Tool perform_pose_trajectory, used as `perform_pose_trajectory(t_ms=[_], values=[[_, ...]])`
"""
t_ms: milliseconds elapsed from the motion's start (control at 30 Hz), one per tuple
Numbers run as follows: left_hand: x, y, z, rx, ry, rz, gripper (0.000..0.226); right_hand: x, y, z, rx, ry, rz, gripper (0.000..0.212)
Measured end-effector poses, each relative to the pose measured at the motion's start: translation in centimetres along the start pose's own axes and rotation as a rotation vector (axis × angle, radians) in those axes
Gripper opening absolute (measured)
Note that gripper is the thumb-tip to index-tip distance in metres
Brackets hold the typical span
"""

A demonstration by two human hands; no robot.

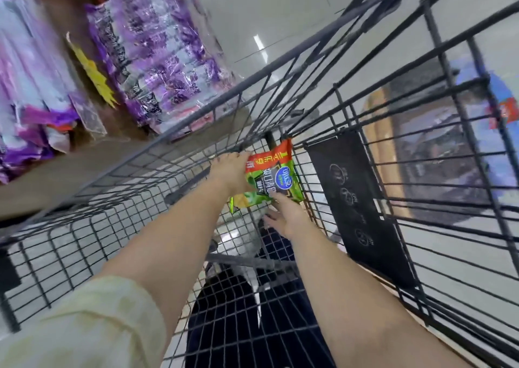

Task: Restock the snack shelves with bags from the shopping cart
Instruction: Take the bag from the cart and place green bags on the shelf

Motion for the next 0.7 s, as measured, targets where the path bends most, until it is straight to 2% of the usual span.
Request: perform_pose_trajectory(t_ms=[133, 167, 300, 400, 467, 567, 700], values=[[-1.8, 0.1, -1.8, 0.075, 0.112, -0.111, 0.102, -0.9, -0.7, 0.4, 0.021, -0.062, -0.053, 0.005], [-2.6, 0.7, -2.0, 0.081, 0.215, -0.127, 0.102, -0.7, -0.7, 0.4, 0.043, -0.049, -0.048, 0.007], [-6.5, 6.0, -2.6, 0.098, 0.897, -0.142, 0.093, 0.2, 1.4, 1.0, 0.129, 0.233, -0.019, 0.047], [-9.3, 11.1, -3.4, 0.162, 1.208, -0.113, 0.095, -0.3, 4.3, 1.7, 0.144, 0.448, -0.03, 0.058], [-10.9, 14.5, -4.4, 0.214, 1.352, -0.085, 0.102, -1.5, 6.4, 2.2, 0.17, 0.574, -0.067, 0.06], [-12.3, 19.9, -5.3, 0.244, 1.573, -0.033, 0.098, -3.7, 9.9, 3.3, 0.194, 0.702, -0.162, 0.059], [-13.9, 27.0, -7.4, 0.259, 1.67, 0.071, 0.094, -7.4, 14.0, 4.9, 0.217, 0.893, -0.324, 0.063]])
Point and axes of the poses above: each hand's wrist, its own y-axis away from the middle knuckle, its own x-axis out of the back of the hand, z = x × y, the point moved 9 cm from there along -y, towards the middle knuckle, and after that the axes turned 9 degrees about -z, right-handed, at the moved point
